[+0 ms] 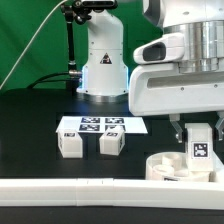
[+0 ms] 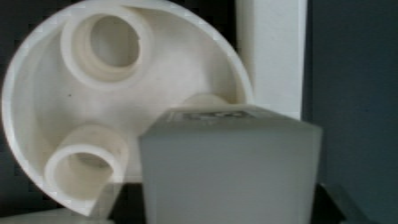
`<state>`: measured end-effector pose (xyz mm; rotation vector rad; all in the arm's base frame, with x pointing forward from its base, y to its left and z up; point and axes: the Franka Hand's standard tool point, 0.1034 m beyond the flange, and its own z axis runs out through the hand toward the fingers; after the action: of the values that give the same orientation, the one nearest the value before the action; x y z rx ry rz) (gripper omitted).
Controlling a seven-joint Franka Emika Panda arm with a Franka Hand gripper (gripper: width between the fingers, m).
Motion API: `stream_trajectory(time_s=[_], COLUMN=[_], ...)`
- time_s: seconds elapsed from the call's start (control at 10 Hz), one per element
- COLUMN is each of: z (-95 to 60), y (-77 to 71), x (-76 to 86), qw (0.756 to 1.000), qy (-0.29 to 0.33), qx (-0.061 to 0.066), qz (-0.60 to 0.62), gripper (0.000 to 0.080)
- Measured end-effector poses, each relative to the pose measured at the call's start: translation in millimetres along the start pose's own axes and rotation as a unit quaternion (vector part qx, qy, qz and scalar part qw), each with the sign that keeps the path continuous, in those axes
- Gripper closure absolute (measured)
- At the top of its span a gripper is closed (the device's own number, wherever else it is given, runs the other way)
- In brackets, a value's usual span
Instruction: Assemble stool
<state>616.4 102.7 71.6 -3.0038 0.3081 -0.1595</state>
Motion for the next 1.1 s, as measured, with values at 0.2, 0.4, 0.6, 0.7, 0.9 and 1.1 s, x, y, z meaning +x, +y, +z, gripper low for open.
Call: stream_trajectory(time_s=[0.2, 0.4, 0.6, 0.7, 0.9, 1.1], z=[-0.2, -0.4, -0.8, -1.6, -2.1, -2.4], y=[0.3, 0.4, 0.6, 1.4, 0.6, 0.8], x=[0.4, 0.9, 1.7, 3.5, 2.8, 3.6], qw=[0.998, 0.992, 0.985, 0.971, 0.933, 0.883], qy=[0.0, 0.0, 0.001, 0.004, 0.006, -0.003], qx=[0.002, 0.004, 0.005, 0.013, 0.02, 0.036], qz=[0.067, 0.125, 0.171, 0.24, 0.358, 0.469], gripper=[0.0461, 0.0461, 0.0461, 0.0461, 0.0461, 0.0461])
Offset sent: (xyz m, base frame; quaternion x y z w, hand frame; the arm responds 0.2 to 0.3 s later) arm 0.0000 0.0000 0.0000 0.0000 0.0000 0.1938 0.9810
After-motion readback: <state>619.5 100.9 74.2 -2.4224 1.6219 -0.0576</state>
